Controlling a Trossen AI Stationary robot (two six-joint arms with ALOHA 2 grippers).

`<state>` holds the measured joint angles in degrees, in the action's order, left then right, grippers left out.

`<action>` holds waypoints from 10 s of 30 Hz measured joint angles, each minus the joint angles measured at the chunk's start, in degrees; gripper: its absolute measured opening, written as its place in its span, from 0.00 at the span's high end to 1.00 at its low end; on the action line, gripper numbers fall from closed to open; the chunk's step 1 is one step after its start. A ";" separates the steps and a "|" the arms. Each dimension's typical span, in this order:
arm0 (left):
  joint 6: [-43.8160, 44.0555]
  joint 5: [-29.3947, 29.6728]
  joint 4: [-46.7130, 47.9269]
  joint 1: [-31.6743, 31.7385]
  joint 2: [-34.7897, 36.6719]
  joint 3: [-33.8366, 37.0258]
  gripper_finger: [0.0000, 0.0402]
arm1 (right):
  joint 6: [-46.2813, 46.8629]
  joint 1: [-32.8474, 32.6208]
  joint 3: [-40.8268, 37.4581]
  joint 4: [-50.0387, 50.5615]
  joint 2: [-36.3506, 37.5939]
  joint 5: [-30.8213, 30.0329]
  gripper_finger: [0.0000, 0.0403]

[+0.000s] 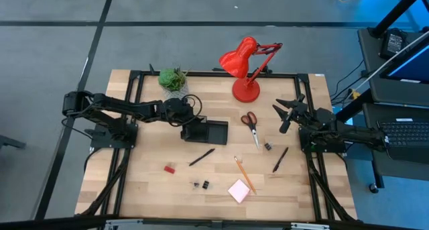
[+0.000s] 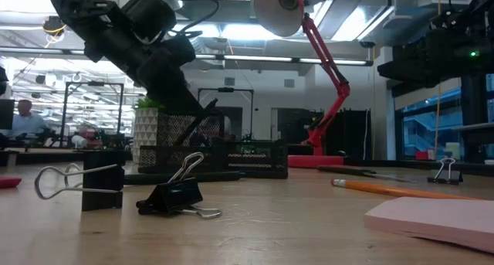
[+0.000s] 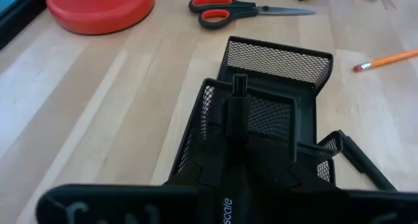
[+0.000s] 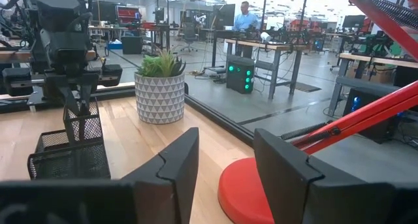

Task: Pick and place office supplies into organizer
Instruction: Put the left black pen into the black desk organizer

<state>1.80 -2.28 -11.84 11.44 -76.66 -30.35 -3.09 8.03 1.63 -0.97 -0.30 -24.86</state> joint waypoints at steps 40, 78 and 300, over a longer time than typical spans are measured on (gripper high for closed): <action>-9.15 -0.85 5.26 -19.94 3.91 -5.17 0.62 | -0.15 0.00 0.00 0.00 -0.01 0.00 0.63; 33.42 5.38 39.13 -29.20 -25.99 -27.36 0.61 | 1.40 -0.02 0.00 0.00 -0.02 0.04 0.63; -16.04 0.43 -8.28 -6.95 24.76 5.77 0.61 | -9.26 -3.07 54.16 -36.22 -98.70 34.05 0.89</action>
<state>-14.24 -1.85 -20.12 4.49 -51.90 -24.58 -12.35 4.97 55.79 -37.19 -98.99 9.19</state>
